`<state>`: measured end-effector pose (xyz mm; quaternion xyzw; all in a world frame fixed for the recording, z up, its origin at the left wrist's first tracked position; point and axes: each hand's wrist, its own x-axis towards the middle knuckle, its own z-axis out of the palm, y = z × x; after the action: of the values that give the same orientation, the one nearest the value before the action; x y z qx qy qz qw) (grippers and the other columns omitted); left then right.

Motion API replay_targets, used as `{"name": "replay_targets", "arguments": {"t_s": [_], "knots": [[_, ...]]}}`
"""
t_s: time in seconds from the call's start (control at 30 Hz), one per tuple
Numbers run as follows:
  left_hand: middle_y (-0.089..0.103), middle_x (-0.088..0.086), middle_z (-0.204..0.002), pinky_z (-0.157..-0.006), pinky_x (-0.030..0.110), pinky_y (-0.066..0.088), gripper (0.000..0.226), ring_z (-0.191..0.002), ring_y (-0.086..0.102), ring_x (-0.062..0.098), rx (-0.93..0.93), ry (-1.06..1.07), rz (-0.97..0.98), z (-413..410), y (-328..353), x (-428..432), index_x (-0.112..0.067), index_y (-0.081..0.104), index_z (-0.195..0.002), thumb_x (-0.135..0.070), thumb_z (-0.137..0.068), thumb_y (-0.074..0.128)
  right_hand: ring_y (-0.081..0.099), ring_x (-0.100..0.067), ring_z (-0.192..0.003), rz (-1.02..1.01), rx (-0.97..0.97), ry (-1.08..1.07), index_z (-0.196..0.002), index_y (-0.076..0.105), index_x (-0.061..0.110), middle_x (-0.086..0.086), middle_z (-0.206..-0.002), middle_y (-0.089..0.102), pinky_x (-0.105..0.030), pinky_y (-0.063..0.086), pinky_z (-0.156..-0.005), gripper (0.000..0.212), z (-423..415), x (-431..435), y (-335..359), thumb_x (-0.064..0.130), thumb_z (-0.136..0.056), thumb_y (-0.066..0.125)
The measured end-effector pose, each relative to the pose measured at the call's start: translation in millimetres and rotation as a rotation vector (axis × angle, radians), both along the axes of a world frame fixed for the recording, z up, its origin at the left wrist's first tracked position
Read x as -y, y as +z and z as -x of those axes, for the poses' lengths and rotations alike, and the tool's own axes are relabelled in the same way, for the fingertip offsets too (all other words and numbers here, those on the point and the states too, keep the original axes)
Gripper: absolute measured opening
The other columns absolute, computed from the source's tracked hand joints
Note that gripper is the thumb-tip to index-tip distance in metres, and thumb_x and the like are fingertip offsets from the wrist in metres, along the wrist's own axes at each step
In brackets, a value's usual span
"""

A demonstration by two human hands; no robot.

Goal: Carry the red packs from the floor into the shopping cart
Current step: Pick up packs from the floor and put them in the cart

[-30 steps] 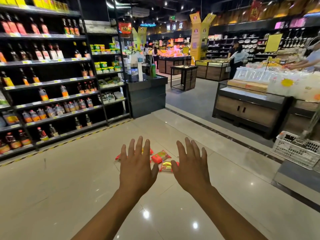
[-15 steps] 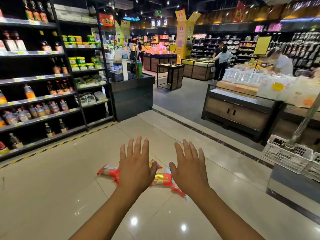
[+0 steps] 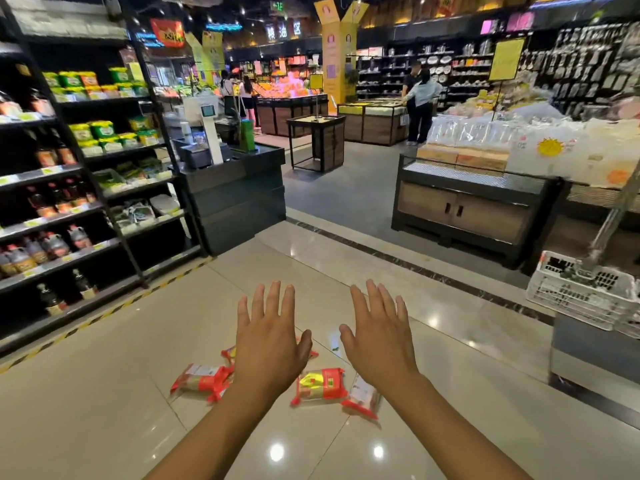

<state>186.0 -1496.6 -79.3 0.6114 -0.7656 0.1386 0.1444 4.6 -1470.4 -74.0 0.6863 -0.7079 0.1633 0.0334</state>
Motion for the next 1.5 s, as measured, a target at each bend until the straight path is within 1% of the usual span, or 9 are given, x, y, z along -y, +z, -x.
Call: {"name": "replay_targets", "arguments": {"t_s": [0.17, 0.33, 0.43, 0.63, 0.77, 0.97, 1.1, 1.23, 1.5], "knots": [[0.044, 0.015, -0.161, -0.121, 0.059, 0.03, 0.081, -0.147, 0.041, 0.039, 0.013, 0.01, -0.04, 28.4, 5.5, 79.3, -0.014, 0.043, -0.156, -0.06, -0.091, 0.062, 0.003, -0.031, -0.16, -0.046, 0.076, -0.004, -0.165, 0.011, 0.024, -0.009, -0.173, 0.004, -0.05, 0.002, -0.127, 0.072, 28.1, 78.9, -0.9, 0.053, -0.106, 0.038], [0.021, 0.01, -0.172, -0.127, 0.053, 0.009, 0.082, -0.158, 0.02, 0.035, 0.001, -0.006, -0.087, 52.2, 4.3, 138.3, -0.019, 0.022, -0.164, -0.063, -0.099, 0.045, 0.001, -0.029, -0.16, -0.105, 0.045, -0.023, -0.165, 0.007, 0.026, -0.007, -0.174, 0.001, -0.05, 0.002, -0.129, 0.072, 52.0, 144.1, -2.4, 0.055, -0.106, 0.035], [0.015, 0.01, -0.173, -0.127, 0.052, 0.005, 0.082, -0.159, 0.014, 0.034, -0.031, -0.017, -0.113, 60.4, -0.6, 169.5, -0.02, 0.017, -0.165, -0.064, -0.1, 0.041, 0.002, -0.029, -0.16, -0.127, 0.06, -0.034, -0.165, 0.008, 0.025, -0.007, -0.174, 0.002, -0.05, 0.002, -0.128, 0.072, 59.3, 173.9, -7.5, 0.054, -0.106, 0.036], [0.008, 0.009, -0.174, -0.13, 0.051, 0.004, 0.083, -0.16, 0.008, 0.032, -0.021, -0.052, -0.195, 60.4, -19.8, 239.5, -0.021, 0.008, -0.166, -0.064, -0.102, 0.038, 0.005, -0.029, -0.16, -0.161, 0.064, -0.068, -0.165, 0.01, 0.023, -0.009, -0.173, 0.005, -0.049, 0.004, -0.128, 0.071, 60.3, 241.3, -32.9, 0.051, -0.106, 0.039], [0.022, 0.012, -0.171, -0.128, 0.054, 0.013, 0.084, -0.158, 0.019, 0.035, -0.038, -0.095, -0.196, 48.2, -46.6, 300.6, -0.017, 0.02, -0.165, -0.062, -0.099, 0.046, 0.006, -0.029, -0.159, -0.202, 0.061, -0.115, -0.164, 0.012, 0.022, -0.01, -0.173, 0.007, -0.048, 0.003, -0.127, 0.071, 50.1, 293.8, -57.0, 0.05, -0.105, 0.04], [0.027, 0.013, -0.169, -0.127, 0.055, 0.016, 0.084, -0.156, 0.024, 0.037, -0.013, -0.168, -0.288, 20.8, -90.4, 414.8, -0.016, 0.027, -0.163, -0.061, -0.097, 0.051, 0.004, -0.028, -0.16, -0.249, 0.073, -0.216, -0.165, 0.01, 0.023, -0.008, -0.173, 0.005, -0.045, 0.0, -0.127, 0.072, 23.3, 386.8, -83.7, 0.05, -0.106, 0.041], [0.022, 0.013, -0.171, -0.127, 0.054, 0.014, 0.084, -0.157, 0.021, 0.036, 0.019, -0.228, -0.38, 3.3, -116.4, 483.3, -0.016, 0.019, -0.164, -0.059, -0.098, 0.049, 0.007, -0.028, -0.159, -0.328, 0.06, -0.278, -0.165, 0.011, 0.02, -0.011, -0.173, 0.008, -0.047, 0.007, -0.128, 0.072, 10.9, 446.6, -107.0, 0.048, -0.105, 0.041], [0.026, 0.013, -0.169, -0.127, 0.055, 0.018, 0.084, -0.155, 0.024, 0.036, 0.052, -0.29, -0.453, -3.9, -156.8, 535.0, -0.015, 0.021, -0.163, -0.057, -0.097, 0.051, 0.012, -0.029, -0.158, -0.414, 0.068, -0.366, -0.164, 0.013, 0.02, -0.012, -0.172, 0.014, -0.049, 0.01, -0.128, 0.073, 12.3, 484.0, -152.4, 0.048, -0.105, 0.044], [0.014, 0.013, -0.173, -0.127, 0.053, 0.014, 0.083, -0.158, 0.015, 0.036, 0.199, -0.411, -0.659, 25.2, -277.3, 594.4, -0.014, 0.013, -0.165, -0.056, -0.101, 0.044, 0.017, -0.028, -0.157, -0.592, 0.144, -0.55, -0.164, 0.013, 0.019, -0.01, -0.17, 0.019, -0.046, 0.015, -0.127, 0.072, 47.4, 507.8, -275.9, 0.048, -0.105, 0.042]]}}
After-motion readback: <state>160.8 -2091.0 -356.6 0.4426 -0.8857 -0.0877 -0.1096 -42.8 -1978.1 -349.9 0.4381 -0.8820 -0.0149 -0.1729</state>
